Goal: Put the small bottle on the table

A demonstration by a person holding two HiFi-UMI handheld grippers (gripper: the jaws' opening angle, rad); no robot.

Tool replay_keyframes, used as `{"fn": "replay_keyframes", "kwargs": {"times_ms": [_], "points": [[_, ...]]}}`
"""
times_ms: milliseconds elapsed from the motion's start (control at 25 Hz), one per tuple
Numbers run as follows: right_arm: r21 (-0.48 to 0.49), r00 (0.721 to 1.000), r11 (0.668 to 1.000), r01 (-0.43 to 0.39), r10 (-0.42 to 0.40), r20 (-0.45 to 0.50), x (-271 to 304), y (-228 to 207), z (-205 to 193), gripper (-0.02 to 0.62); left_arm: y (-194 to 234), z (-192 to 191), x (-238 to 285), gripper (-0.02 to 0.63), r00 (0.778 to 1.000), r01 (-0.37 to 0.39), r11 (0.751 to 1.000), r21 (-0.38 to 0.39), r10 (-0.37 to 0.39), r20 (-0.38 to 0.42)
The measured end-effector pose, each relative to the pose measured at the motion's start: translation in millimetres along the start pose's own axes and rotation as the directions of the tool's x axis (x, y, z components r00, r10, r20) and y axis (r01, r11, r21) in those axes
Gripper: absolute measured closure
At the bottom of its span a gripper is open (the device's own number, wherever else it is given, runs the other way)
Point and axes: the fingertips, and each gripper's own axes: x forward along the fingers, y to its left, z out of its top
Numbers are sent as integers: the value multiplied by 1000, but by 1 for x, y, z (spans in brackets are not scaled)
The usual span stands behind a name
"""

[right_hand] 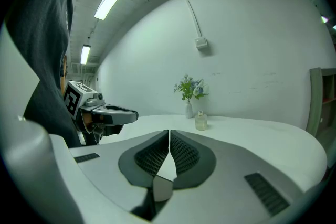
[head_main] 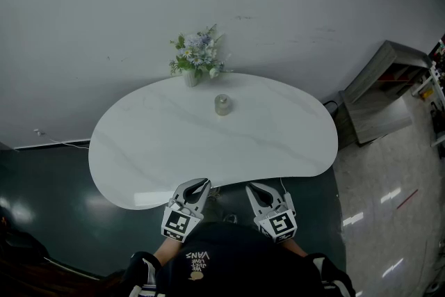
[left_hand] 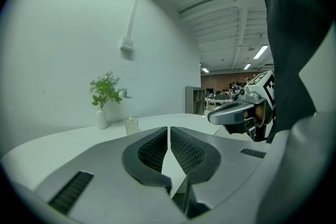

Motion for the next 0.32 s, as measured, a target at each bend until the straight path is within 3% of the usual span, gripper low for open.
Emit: {"fn": "replay_keyframes", "kwargs": {"times_ms": [320], "points": [[14,1000,1000,-6,6,7,9,-1,4,548,8,-1,3,572,1000,-10,1000,-8,10,2]]}}
